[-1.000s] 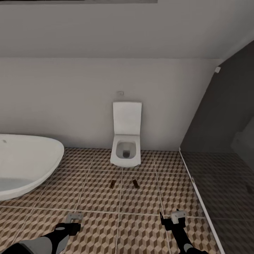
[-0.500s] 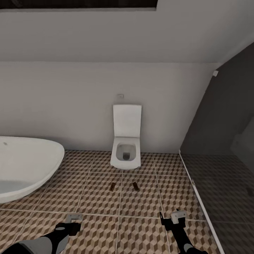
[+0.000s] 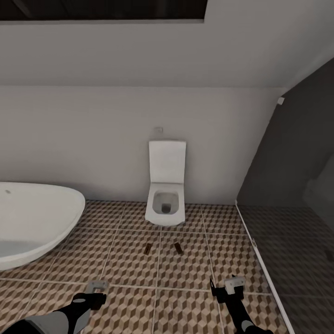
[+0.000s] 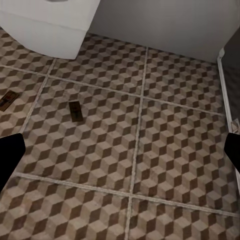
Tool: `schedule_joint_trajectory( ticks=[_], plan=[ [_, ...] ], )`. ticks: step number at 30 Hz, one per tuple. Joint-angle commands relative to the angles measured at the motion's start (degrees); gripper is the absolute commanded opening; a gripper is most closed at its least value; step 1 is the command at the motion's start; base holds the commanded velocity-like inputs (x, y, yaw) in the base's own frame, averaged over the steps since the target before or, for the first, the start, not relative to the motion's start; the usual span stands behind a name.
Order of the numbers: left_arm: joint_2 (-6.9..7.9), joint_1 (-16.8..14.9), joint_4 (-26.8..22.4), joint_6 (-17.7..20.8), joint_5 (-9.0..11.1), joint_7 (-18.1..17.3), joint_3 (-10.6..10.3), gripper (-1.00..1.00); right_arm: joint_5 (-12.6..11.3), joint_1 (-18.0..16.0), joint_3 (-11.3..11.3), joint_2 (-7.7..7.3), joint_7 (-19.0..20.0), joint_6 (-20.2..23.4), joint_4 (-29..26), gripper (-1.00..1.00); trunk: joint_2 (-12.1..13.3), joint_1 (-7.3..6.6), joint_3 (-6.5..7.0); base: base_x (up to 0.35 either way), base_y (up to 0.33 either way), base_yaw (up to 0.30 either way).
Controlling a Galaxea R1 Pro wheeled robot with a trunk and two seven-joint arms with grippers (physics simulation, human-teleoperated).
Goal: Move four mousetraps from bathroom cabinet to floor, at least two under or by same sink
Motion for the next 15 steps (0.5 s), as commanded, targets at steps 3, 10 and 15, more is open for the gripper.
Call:
schedule_joint_trajectory(
  ticks=[3,10,15],
  plan=[
    [-0.04,-0.07,0.18,-0.29,0.45,-0.02,-0.49,1.0,-0.54,-0.04,0.52,0.0,-0.09,-0.13,0.02,1.0,-0.1,0.03,0.15,0.0,0.0,0.0],
    [-0.04,-0.07,0.18,-0.26,0.45,-0.02,-0.5,1.0,-0.54,-0.04,0.52,0.0,-0.09,-0.16,0.02,1.0,-0.1,0.03,0.75,0.0,0.0,0.0],
    [-0.04,-0.07,0.18,-0.3,0.45,-0.02,-0.51,1.0,-0.54,-0.04,0.52,0.0,-0.09,-0.17,0.02,1.0,-0.1,0.03,1.18,0.0,0.0,0.0]
  ],
)
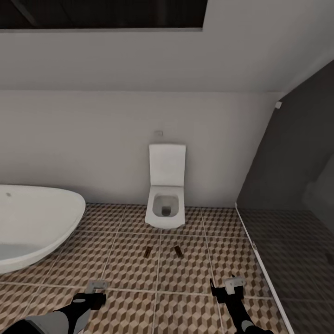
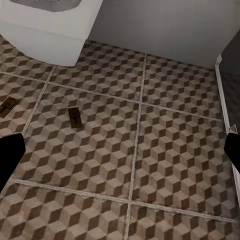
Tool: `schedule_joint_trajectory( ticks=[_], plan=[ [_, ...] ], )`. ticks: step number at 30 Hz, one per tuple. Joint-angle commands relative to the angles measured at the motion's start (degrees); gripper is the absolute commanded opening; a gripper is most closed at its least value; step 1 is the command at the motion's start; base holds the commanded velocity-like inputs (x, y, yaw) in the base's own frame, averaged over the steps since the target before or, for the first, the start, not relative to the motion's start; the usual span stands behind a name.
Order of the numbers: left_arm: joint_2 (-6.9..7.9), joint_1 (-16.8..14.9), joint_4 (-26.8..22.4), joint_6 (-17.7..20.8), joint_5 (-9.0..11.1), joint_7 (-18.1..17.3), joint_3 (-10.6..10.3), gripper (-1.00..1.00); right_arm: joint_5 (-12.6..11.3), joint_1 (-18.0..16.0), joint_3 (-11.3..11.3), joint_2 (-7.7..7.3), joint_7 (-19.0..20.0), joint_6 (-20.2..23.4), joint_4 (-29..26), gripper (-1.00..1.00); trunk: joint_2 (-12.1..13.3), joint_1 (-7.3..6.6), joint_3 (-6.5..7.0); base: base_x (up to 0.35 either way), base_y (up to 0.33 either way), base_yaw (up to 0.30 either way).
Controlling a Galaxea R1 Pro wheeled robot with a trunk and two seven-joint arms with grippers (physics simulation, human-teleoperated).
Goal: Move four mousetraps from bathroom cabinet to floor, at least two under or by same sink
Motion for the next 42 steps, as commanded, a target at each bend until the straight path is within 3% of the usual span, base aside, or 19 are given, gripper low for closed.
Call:
schedule_joint_trajectory(
  ticks=[1,42],
  plan=[
    [-0.04,-0.08,0.18,-0.3,0.45,-0.02,-0.48,1.0,-0.54,-0.04,0.52,0.0,-0.09,-0.15,0.02,1.0,-0.11,0.03,-0.02,0.0,0.0,0.0],
    [-0.06,-0.08,0.18,-0.25,0.45,-0.02,-0.47,1.0,-0.54,-0.04,0.52,-0.01,-0.09,-0.06,0.02,1.0,-0.11,0.03,3.37,0.0,0.0,0.0]
  ],
)
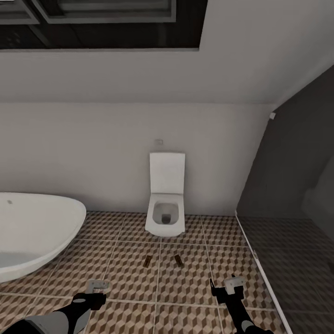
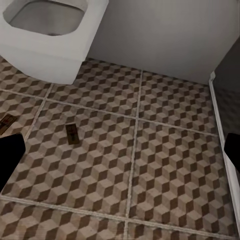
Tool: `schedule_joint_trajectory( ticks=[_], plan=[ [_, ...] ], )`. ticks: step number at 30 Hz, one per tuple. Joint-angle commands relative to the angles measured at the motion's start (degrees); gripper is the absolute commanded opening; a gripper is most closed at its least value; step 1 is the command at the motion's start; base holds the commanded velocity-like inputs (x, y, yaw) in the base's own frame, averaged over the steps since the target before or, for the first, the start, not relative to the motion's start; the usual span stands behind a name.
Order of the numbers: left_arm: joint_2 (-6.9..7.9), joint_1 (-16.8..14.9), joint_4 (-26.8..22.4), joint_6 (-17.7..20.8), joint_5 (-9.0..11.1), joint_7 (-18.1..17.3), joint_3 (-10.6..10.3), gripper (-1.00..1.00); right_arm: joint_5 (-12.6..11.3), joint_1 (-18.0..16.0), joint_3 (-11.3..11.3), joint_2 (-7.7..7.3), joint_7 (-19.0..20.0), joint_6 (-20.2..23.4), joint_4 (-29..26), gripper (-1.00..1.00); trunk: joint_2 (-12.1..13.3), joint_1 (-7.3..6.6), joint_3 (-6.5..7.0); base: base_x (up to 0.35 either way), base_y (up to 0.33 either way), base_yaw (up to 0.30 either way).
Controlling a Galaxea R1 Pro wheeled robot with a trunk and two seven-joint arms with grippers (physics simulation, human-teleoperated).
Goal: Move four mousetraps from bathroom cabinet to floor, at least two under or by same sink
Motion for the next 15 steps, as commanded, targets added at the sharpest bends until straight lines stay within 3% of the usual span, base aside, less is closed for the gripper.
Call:
schedule_joint_trajectory(
  ticks=[1,15],
  plan=[
    [-0.06,-0.08,0.18,-0.31,0.45,-0.02,-0.48,1.0,-0.54,-0.04,0.52,0.0,-0.09,-0.15,0.02,1.0,-0.11,0.04,-0.03,0.0,0.0,0.0],
    [-1.29,-0.08,0.18,-0.21,0.44,-0.02,-0.51,1.0,-0.54,-0.04,0.52,0.01,-0.09,-0.15,0.02,1.0,-0.11,0.04,1.09,0.0,0.0,0.0]
  ],
)
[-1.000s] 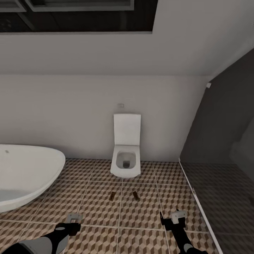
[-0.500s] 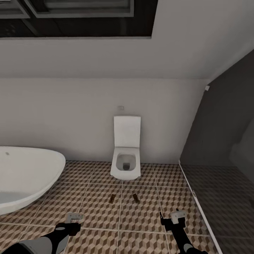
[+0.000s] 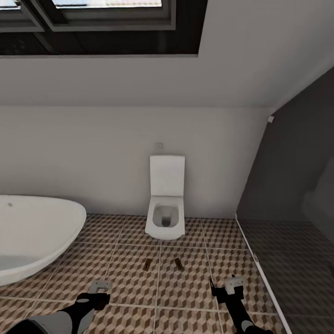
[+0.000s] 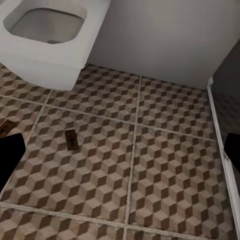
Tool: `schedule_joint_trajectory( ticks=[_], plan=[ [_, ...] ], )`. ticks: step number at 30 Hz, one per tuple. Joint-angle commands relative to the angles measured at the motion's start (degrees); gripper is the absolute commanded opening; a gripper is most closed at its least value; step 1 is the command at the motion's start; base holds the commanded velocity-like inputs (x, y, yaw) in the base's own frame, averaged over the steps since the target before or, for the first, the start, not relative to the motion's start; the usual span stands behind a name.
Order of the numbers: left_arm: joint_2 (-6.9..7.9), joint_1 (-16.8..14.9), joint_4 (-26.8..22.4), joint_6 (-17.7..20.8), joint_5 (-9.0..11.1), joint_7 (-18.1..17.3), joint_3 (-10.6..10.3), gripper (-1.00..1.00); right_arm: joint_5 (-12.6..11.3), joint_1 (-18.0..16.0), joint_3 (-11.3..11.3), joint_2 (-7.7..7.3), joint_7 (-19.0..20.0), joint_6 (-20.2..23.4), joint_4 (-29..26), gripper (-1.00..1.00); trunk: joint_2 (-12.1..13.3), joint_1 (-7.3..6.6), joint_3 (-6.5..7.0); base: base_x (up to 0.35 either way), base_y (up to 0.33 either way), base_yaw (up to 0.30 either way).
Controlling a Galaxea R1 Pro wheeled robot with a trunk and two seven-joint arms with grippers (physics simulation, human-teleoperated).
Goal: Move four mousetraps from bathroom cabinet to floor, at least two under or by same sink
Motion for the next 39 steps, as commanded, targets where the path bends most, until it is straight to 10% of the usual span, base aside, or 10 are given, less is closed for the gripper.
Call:
schedule_joint_trajectory(
  ticks=[1,39],
  plan=[
    [-0.07,-0.08,0.17,-0.31,0.44,-0.02,-0.48,1.0,-0.54,-0.04,0.52,0.0,-0.09,-0.14,0.02,1.0,-0.11,0.04,-0.04,0.0,0.0,0.0],
    [-1.7,-0.08,-0.03,-0.51,0.43,-0.11,-0.42,1.0,-0.54,-0.04,0.52,0.11,-0.15,-0.14,0.02,1.0,-0.11,0.04,1.83,0.0,0.0,0.0]
  ],
)
